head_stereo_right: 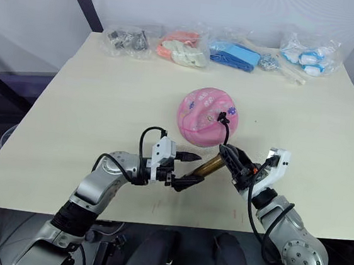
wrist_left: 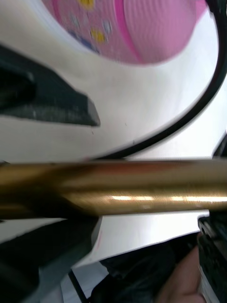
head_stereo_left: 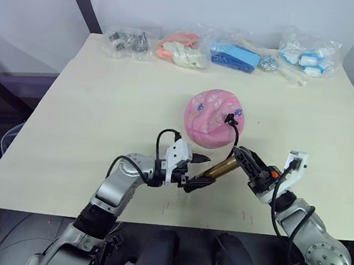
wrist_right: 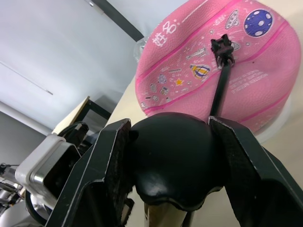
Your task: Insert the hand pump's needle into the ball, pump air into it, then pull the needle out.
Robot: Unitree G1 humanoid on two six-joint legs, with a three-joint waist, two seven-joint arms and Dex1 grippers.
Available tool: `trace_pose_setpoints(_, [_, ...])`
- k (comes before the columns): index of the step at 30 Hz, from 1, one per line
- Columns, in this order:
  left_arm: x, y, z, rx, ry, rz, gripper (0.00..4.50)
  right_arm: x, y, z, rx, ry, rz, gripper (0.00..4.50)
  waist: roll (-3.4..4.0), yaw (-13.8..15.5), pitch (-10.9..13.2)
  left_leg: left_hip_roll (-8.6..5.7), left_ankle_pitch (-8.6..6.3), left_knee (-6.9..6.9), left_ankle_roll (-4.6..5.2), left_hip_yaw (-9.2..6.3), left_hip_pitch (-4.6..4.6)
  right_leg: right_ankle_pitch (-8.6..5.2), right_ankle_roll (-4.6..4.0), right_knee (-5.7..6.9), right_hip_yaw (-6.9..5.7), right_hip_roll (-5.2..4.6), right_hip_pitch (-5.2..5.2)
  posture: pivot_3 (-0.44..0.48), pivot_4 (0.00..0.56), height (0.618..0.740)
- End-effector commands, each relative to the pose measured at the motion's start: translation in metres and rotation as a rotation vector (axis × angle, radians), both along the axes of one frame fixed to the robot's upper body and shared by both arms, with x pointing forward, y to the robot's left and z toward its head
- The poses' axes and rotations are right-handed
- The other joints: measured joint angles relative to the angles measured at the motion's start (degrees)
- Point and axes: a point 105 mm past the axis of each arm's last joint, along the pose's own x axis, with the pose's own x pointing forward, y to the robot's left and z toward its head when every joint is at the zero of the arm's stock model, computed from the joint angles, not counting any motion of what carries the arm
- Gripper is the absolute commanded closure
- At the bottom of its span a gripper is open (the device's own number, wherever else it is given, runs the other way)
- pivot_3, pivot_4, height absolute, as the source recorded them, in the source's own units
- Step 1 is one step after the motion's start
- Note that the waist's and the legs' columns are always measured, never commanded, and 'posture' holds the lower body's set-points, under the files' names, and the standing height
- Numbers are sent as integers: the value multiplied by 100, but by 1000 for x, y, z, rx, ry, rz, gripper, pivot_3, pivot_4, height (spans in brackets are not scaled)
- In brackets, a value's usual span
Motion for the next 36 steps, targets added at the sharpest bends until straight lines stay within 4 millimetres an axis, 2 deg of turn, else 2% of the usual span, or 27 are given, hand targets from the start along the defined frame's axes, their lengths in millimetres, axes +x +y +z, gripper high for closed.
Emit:
trace_pose_setpoints(1, [4,4,11,-18,-49,2,27,-7,4,17,1,-76,30,2382,0,-1,0,0,0,0,0,0,0,0,0,0,0,0,0,0,150,740])
trace_pose_setpoints(6, [4,13,12,-5,-59,-11,27,-14,10,22,-42,-121,95,2382,0,-2,0,1,0,0,0,1,0,0,0,0,1,0,0,0,150,740])
trace_pose_setpoints(10, [6,24,18,-11,-66,-16,27,-14,6,29,-79,-174,108,2382,0,-3,0,1,0,0,0,2,0,0,0,0,1,0,0,0,150,740])
trace_pose_setpoints(15, [-7,39,14,25,-33,-82,27,-17,4,41,-161,-265,170,2382,0,-8,0,1,0,0,0,2,1,0,0,0,0,1,-1,0,150,740])
trace_pose_setpoints(20, [-10,48,12,46,-23,-107,27,-13,5,51,-224,-332,198,2382,0,0,0,2,0,0,0,2,0,0,0,-1,-1,1,-1,0,150,740])
trace_pose_setpoints(30, [-25,54,7,55,19,-165,27,-8,34,69,-204,-396,292,2382,0,-27,0,5,0,0,0,2,-2,0,-1,-2,0,0,-2,0,150,740])
trace_pose_setpoints(36, [-24,60,2,81,13,-149,27,-8,50,71,-191,-416,350,2382,-1,-65,0,5,0,0,0,0,-6,0,-1,-3,-5,-1,-4,0,150,740])
